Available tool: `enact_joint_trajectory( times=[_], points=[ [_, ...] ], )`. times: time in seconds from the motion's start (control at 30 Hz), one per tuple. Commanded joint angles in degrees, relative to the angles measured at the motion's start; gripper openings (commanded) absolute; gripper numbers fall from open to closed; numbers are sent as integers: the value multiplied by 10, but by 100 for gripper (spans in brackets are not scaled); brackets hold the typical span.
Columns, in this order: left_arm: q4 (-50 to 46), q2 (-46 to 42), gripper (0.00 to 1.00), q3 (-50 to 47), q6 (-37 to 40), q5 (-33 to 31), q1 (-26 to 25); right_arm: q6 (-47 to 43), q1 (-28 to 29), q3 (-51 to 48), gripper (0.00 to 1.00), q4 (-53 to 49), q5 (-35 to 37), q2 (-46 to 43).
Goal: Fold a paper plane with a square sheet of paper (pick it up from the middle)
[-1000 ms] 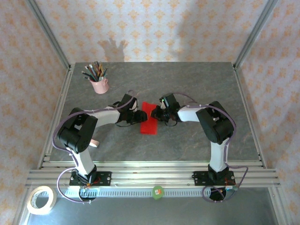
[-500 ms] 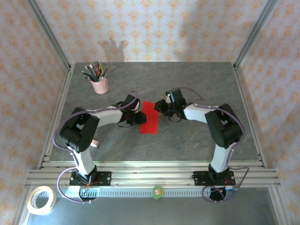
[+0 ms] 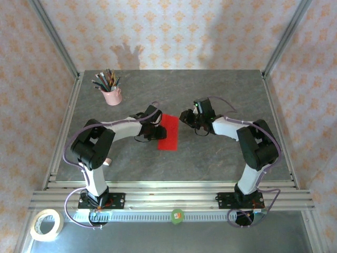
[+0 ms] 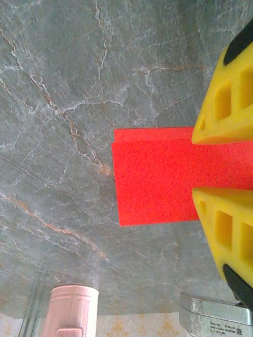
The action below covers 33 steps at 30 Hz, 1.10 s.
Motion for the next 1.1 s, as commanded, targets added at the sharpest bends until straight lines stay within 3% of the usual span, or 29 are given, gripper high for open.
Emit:
enact_joint_trajectory(
  times=[0.0, 1.07],
  points=[
    [-35, 76, 45, -24, 24, -50, -5, -8, -2, -11, 28, -7, 15, -8],
    [-57, 140, 51, 23, 30, -72, -20, -5, 3, -29, 27, 11, -23, 12]
  ],
)
